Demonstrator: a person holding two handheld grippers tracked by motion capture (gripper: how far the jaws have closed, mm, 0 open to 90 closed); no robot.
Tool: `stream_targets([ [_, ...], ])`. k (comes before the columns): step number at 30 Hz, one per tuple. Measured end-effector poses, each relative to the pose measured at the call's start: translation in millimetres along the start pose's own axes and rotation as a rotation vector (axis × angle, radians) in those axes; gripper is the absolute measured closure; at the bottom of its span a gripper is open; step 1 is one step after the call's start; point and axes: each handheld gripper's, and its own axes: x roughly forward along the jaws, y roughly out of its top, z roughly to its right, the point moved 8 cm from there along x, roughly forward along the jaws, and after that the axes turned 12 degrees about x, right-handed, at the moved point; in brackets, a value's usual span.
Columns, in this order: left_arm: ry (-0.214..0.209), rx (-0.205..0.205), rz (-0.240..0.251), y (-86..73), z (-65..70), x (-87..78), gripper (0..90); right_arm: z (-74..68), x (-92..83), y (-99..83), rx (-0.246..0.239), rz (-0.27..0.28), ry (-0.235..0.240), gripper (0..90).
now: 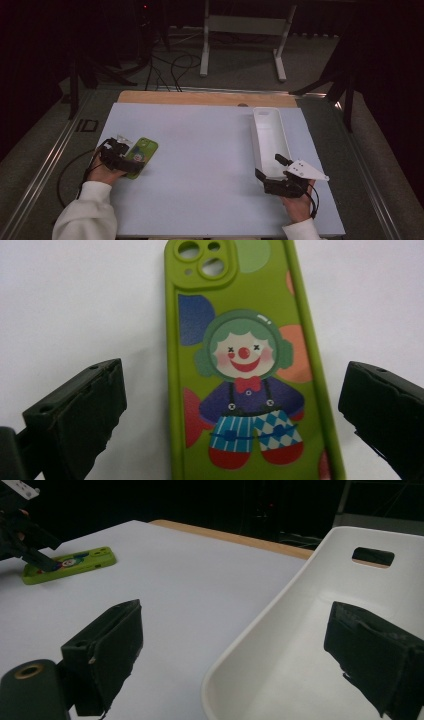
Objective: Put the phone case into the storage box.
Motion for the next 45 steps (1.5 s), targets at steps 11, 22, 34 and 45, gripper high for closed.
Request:
stream_targets([
  [11,-0.018,-0.019,-0.008,-3.9,0.7,6.9,0.0,0.4,-0.9,0.9,0.001,0.004,-0.003,8.7],
  [22,-0.027,-0.023,-0.014,-7.2,2.2,11.6,0.0,0.1,-1.1,1.0,0.001,0.004,-0.003,8.7],
  [34,-0.026,-0.032,-0.024,-9.3,3.4,13.6,0.3,-0.4,-1.1,0.7,0.001,0.002,-0.003,8.7],
  [45,-0.029,-0.025,-0.027,-9.3,5.2,11.7,4.1,-0.4,-0.7,0.4,-0.001,0.001,-0.004,8.7],
])
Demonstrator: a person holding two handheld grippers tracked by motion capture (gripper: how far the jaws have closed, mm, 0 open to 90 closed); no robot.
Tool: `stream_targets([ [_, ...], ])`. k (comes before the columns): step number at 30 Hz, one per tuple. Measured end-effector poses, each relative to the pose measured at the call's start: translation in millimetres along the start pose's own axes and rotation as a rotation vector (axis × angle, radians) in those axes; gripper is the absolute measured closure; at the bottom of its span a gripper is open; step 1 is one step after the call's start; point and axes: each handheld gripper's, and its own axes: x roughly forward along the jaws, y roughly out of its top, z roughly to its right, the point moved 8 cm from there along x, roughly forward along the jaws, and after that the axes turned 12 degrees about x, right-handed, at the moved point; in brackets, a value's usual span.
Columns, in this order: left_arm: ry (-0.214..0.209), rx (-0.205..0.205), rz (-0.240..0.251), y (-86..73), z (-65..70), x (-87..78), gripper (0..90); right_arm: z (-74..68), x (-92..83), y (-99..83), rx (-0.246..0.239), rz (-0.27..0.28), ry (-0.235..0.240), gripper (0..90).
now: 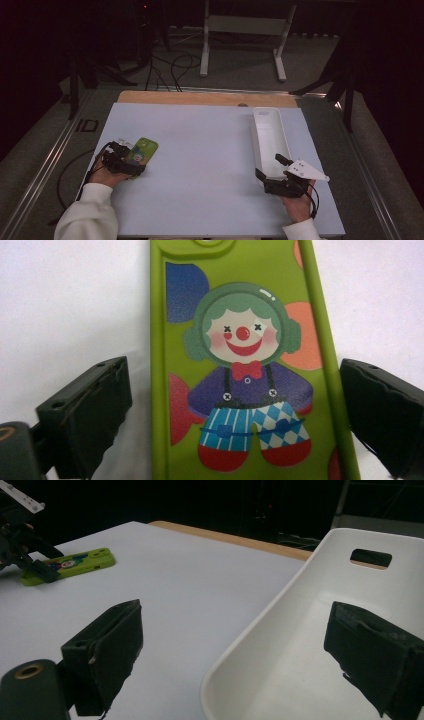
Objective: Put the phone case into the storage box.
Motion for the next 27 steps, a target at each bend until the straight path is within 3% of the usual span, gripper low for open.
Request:
stream_targets([
  [8,-0.004,0.014,0.007,0.9,3.0,-3.4,14.0,-0.5,0.5,-0.2,0.0,-0.002,0.0,8.7],
  [20,0.01,0.013,0.027,1.5,3.9,-4.5,15.8,0.2,0.3,0.0,0.001,-0.001,-0.002,8.7],
  [27,0.047,0.016,0.049,7.1,4.1,-5.9,16.2,0.9,0.2,0.3,0.0,0.0,-0.002,8.7],
])
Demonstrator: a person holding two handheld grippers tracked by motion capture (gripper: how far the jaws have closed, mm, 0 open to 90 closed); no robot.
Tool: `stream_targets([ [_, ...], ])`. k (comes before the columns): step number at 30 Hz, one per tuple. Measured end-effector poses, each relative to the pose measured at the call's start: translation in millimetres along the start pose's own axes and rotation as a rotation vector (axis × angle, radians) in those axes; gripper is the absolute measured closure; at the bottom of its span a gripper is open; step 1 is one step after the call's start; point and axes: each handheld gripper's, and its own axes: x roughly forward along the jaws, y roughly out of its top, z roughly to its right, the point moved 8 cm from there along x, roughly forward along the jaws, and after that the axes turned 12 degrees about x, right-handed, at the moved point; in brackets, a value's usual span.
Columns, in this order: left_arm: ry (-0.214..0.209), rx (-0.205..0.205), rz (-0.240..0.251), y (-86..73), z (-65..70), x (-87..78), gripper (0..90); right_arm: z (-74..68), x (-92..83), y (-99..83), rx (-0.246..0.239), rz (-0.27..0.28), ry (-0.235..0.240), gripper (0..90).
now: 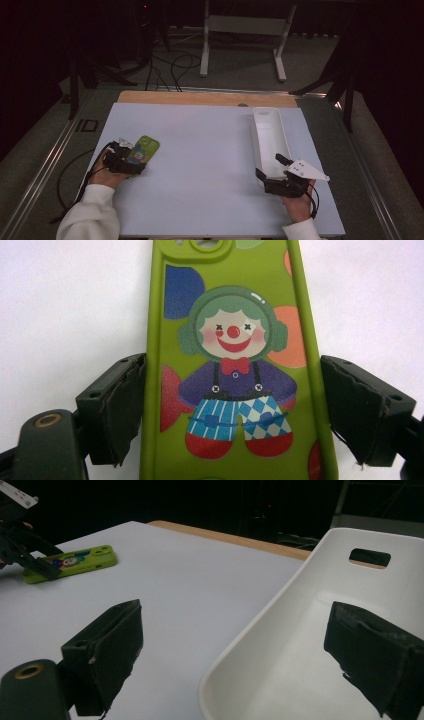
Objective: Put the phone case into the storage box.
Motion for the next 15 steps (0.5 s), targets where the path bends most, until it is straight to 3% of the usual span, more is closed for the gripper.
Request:
stream_targets([
  [15,0.045,0.014,0.072,17.5,3.1,-15.8,16.1,1.4,0.1,0.1,0.007,0.0,-0.006,8.7],
])
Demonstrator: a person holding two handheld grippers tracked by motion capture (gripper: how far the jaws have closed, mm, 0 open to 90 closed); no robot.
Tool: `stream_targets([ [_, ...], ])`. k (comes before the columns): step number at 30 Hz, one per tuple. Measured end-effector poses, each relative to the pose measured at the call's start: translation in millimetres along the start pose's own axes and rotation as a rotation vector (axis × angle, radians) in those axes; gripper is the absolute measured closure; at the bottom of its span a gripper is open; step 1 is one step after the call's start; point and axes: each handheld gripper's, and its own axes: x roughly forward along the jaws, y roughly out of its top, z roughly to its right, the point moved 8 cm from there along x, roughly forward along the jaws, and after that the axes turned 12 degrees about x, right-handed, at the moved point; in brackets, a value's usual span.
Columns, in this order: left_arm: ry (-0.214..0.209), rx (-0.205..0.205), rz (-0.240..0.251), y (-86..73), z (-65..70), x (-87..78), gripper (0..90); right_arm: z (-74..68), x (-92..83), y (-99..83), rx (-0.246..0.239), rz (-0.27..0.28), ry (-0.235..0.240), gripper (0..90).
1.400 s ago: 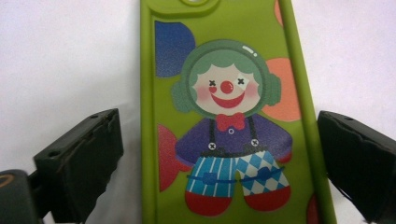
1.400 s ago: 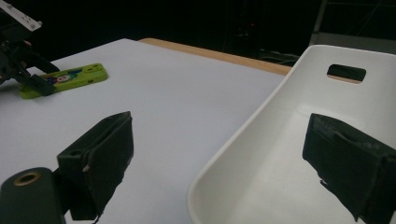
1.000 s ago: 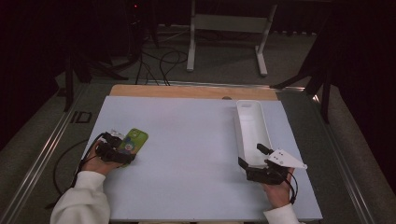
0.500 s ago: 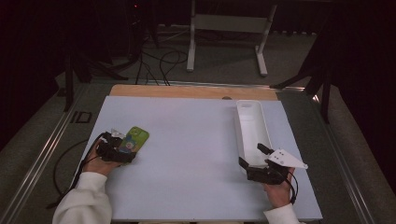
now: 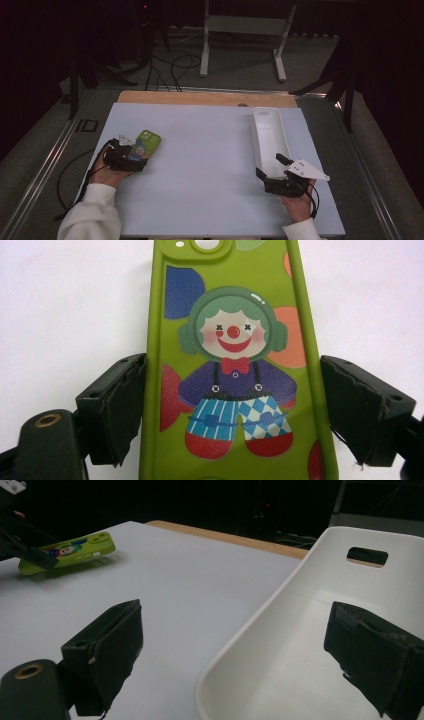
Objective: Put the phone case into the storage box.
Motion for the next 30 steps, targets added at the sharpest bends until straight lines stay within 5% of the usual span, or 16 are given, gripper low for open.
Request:
stream_targets([
  [30,0.058,0.022,0.169,33.4,11.7,-36.7,16.1,0.2,-1.4,3.9,0.016,0.009,0.002,8.7],
])
